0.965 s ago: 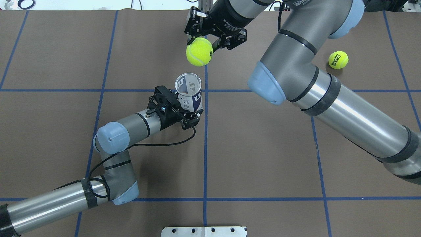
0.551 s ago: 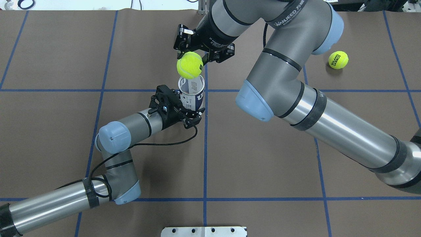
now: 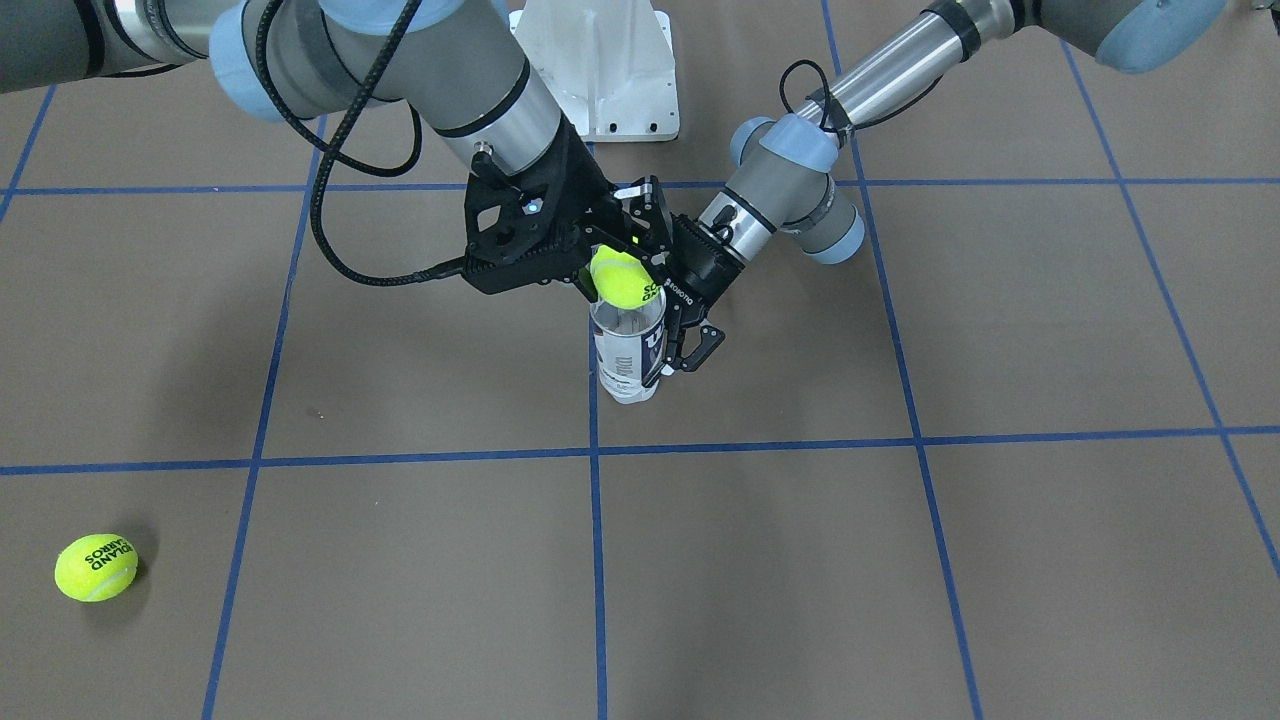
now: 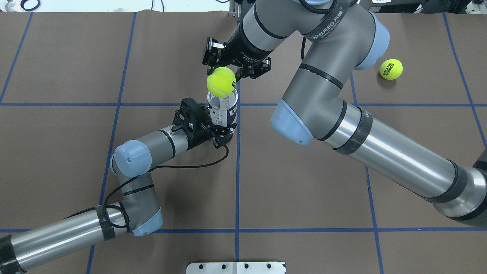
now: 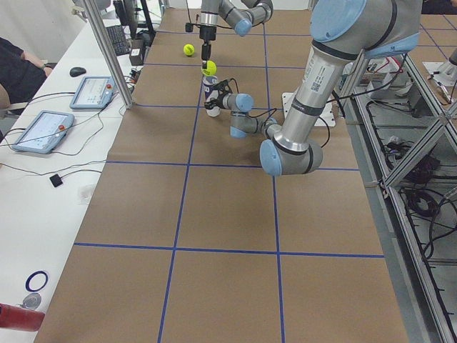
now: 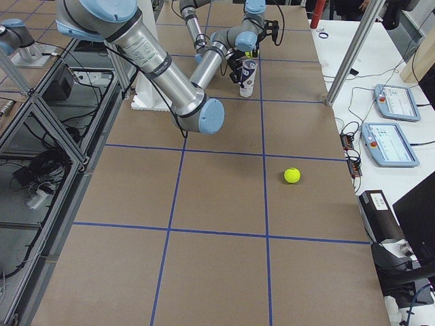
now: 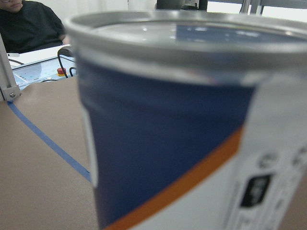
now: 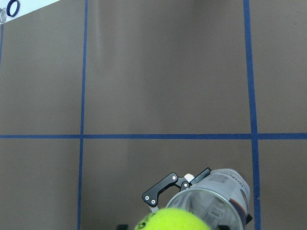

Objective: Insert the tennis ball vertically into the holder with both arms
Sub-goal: 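Lower the ball into the can's opening with the right gripper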

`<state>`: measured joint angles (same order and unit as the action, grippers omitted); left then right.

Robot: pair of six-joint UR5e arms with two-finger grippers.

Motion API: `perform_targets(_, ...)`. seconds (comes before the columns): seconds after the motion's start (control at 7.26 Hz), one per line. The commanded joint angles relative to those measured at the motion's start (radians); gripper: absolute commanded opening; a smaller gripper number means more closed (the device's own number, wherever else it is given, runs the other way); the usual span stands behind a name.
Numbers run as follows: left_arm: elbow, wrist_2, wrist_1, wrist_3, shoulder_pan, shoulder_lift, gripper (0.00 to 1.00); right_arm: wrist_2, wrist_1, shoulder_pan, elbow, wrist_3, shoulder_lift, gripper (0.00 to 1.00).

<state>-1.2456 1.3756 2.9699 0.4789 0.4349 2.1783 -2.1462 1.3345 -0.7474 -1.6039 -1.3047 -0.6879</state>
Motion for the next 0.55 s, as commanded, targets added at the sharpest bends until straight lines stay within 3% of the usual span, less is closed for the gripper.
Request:
perform_targets(0.0,0.0,0.0,0.0,-0.002,0.001,0.0,0.77,0.0,0.0,0.002,0.016,0.004,-0.001,0.0)
perform_targets(0.41,0.0,-0.001,0.0,-0.002,0.002,0.0,0.77,0.002,0.0,0.013,0.027,0.005,0.002,0.0)
